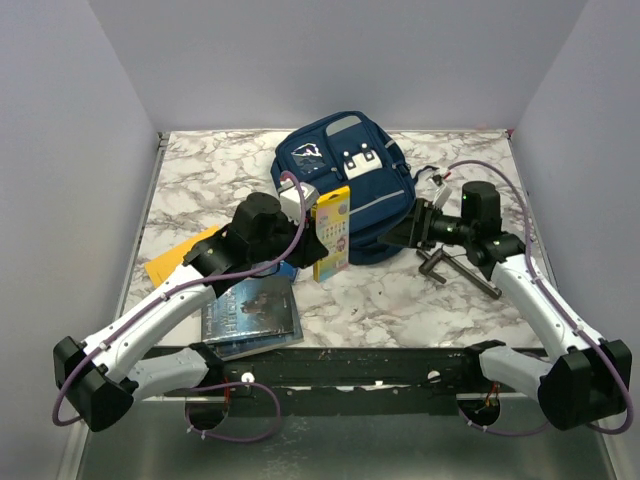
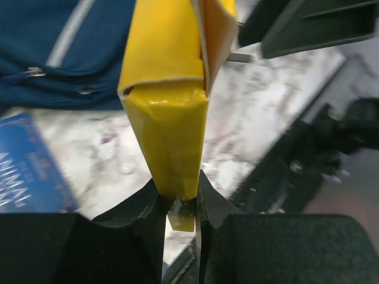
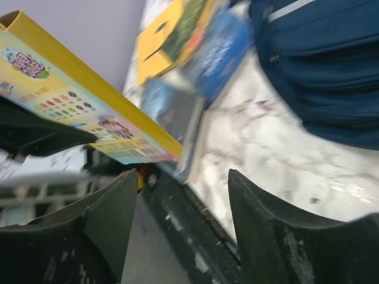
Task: Pack the student bag
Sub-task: Pick up the stationery from the center of the board.
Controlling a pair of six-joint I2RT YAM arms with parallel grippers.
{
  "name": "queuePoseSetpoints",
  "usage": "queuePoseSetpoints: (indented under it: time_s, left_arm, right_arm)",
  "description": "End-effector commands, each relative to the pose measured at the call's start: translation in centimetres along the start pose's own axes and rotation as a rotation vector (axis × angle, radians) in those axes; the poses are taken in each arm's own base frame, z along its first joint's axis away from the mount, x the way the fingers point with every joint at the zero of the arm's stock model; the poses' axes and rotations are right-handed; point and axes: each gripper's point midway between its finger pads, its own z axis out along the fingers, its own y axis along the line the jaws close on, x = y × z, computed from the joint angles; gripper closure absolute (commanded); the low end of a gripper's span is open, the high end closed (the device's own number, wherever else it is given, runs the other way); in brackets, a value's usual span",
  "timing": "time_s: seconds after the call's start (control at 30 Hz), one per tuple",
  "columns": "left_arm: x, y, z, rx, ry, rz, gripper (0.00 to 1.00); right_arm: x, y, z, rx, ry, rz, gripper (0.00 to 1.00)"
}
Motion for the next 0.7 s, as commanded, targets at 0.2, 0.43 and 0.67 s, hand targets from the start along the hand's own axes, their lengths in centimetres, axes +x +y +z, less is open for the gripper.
queuePoseSetpoints:
  time_s: [0.2, 0.43, 0.67]
  left_arm:
    - [-0.5, -9.4, -5.2, 0.826, 0.024, -0.120, 0.81]
    - [-0.4, -9.8, -5.0, 0.887, 0.072, -0.147, 0.81]
    - [-0.7, -9.5, -4.4, 0.886, 0.085, -0.164, 0.81]
  right_arm:
    - [7.2, 8.7, -0.7, -0.596, 0.285, -0.114, 0.29]
    - [8.5, 10.2, -2.1, -0.723, 0.292, -0.060, 0.43]
    - [9.6, 11.3, -4.2, -0.846, 0.270, -0.021, 0.53]
